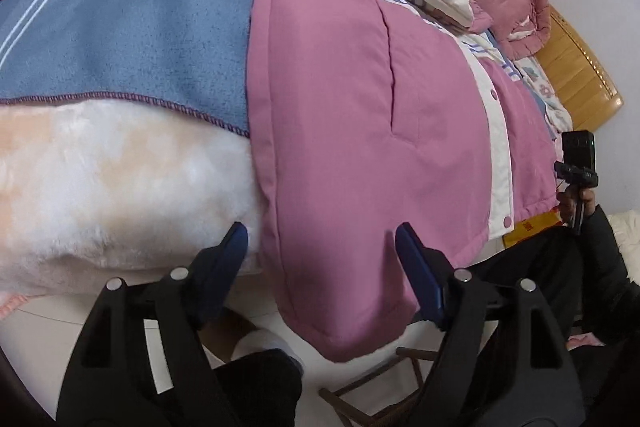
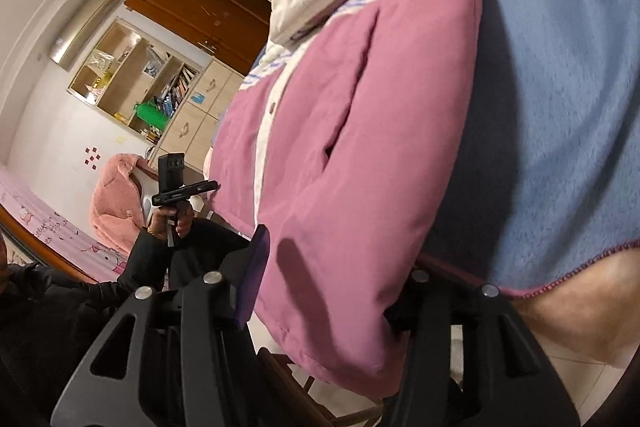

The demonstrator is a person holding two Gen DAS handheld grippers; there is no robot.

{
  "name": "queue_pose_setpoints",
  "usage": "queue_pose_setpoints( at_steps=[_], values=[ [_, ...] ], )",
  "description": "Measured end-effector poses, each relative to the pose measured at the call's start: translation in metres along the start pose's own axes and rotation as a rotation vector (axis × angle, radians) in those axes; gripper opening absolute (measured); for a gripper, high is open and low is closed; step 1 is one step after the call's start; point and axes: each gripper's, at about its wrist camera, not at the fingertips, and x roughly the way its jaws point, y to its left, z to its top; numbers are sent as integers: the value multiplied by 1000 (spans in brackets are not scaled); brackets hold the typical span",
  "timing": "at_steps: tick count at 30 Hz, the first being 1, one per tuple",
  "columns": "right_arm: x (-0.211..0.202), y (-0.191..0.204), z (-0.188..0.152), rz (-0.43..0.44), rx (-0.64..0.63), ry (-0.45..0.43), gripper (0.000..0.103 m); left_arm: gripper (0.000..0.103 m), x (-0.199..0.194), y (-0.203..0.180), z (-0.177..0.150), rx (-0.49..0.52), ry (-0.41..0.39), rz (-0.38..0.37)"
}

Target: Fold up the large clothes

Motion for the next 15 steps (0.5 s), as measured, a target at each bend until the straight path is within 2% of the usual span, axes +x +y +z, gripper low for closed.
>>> queue_pose_setpoints(
  at_steps=[3,4,5,6,8,11,14,15],
  values=[
    [7,6,0,25,-25,34,46,69,5,-3,-1,21,1,22],
    [10,9,0,18,-40,47,38,64,6,-4,-1,28,-1,34],
    [12,11,0,3,-52,52,29,41,6,-6,-2,37,-2,27],
    [14,13,0,0,-52,53,27,29,5,-6,-3,36,4,-11],
    [12,15,0,-10,-56,44,17,18,3,-7,-4,41,-1,-33],
    [8,19,0,-11,-59,9,11,13,0,-9,-3,48,-11,-49],
    [4,29,2,14,-68,-38,11,10,-5,-11,-4,58,-34,-59],
    [2,31,4,22,-75,-51,11,10,-9,-12,-3,58,-45,-85]
  ],
)
